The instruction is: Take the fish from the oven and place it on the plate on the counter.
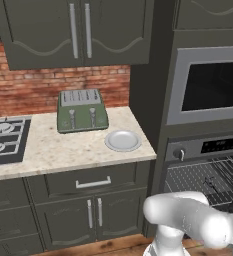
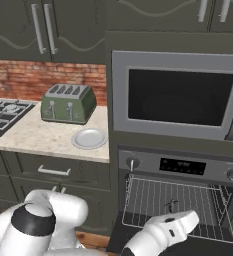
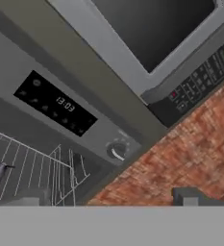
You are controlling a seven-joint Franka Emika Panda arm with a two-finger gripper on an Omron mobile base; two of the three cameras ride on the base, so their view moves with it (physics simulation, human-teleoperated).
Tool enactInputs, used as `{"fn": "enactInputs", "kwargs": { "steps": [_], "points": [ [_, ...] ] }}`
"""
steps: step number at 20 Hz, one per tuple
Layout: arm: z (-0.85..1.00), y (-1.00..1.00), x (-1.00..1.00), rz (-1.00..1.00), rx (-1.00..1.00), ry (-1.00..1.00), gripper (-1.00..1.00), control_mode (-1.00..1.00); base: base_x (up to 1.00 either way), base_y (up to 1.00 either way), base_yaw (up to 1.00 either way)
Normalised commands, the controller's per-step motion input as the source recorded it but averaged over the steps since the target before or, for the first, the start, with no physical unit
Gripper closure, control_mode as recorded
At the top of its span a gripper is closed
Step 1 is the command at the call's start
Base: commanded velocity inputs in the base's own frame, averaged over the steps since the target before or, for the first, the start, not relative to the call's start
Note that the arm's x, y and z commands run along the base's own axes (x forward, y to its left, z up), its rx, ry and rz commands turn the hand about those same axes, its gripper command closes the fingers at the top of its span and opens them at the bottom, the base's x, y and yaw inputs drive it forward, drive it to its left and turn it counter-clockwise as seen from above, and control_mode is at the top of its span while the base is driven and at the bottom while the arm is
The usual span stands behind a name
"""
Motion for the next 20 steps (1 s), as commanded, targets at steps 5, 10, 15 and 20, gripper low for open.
{"fn": "enactInputs", "kwargs": {
  "steps": [5,10,15,20],
  "points": [
    [0.57,-0.24,-0.80,0.63,-0.57,0.00,-1.00,-1.00,0.00,0.00,0.00],
    [0.90,-0.45,-0.79,0.51,-0.60,0.00,-1.00,-1.00,0.00,0.00,0.00],
    [0.93,-0.57,-0.69,0.47,-0.53,0.00,-1.00,-1.00,0.00,0.00,0.00],
    [0.76,-0.59,-0.64,0.43,-0.63,0.00,-1.00,-1.00,0.00,0.00,0.00]
  ]
}}
